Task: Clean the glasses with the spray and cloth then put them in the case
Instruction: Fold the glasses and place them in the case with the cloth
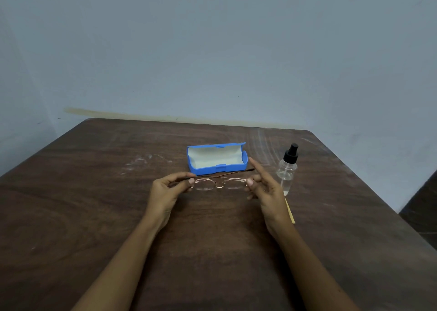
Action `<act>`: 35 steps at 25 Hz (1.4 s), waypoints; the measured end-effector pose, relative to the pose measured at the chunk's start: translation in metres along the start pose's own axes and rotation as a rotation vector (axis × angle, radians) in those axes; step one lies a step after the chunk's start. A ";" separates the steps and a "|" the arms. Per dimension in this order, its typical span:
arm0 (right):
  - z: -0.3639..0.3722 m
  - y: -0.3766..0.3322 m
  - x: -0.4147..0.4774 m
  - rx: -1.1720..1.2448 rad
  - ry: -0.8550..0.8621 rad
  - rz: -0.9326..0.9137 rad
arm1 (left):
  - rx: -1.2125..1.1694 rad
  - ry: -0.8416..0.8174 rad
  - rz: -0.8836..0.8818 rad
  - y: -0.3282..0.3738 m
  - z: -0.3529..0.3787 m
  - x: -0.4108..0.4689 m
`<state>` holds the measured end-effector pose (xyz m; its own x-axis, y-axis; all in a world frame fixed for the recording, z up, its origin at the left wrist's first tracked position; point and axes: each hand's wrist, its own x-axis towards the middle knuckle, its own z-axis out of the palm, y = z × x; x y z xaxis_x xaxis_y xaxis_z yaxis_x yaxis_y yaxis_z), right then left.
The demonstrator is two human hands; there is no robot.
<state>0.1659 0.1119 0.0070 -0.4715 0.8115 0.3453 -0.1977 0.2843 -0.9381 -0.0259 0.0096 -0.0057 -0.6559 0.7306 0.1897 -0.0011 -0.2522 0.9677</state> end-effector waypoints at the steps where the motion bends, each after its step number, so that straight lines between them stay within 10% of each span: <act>1: 0.000 0.001 0.000 0.004 -0.006 0.012 | -0.006 -0.010 -0.032 0.000 0.000 0.000; 20: 0.000 0.008 -0.002 0.206 0.061 0.302 | -0.041 0.039 -0.187 0.003 0.002 -0.002; 35: 0.010 0.015 -0.001 -0.305 0.212 0.251 | 0.273 0.008 -0.129 0.002 -0.003 -0.009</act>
<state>0.1551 0.1103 -0.0070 -0.2795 0.9523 0.1222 0.1779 0.1765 -0.9681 -0.0221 0.0005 -0.0059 -0.6697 0.7401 0.0617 0.1170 0.0232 0.9929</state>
